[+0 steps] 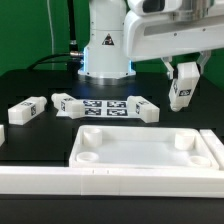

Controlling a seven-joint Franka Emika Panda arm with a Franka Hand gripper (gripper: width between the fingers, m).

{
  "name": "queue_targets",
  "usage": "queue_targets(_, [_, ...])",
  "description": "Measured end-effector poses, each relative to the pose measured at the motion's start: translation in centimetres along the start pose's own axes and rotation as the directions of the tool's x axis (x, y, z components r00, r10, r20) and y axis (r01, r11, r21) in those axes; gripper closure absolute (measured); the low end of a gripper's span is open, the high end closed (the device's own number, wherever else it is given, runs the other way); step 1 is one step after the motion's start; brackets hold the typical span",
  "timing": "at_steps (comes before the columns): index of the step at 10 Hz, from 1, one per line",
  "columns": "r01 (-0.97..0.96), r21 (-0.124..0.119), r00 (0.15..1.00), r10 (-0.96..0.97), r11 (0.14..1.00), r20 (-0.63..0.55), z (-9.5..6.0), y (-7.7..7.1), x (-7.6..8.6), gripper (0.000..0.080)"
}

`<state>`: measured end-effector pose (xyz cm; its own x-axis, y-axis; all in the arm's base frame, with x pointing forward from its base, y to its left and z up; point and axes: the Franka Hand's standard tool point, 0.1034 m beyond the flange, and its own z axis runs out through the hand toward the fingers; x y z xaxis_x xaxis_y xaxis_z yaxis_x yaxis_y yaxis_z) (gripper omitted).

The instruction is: Assemble desk

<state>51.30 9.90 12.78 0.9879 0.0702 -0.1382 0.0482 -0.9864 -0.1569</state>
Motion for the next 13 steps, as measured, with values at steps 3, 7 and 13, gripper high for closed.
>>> queue_targets(3, [0.0, -0.02, 0.976, -0.005, 1.0, -0.218, -1.9, 0.4, 2.3, 0.0509])
queue_targets(7, [0.018, -0.054, 0.912, -0.039, 0.998, -0.409, -2.1, 1.1, 3.2, 0.0509])
queue_targets(13, [0.052, -0.063, 0.912, -0.074, 0.997, -0.404, -4.2, 1.5, 5.5, 0.0509])
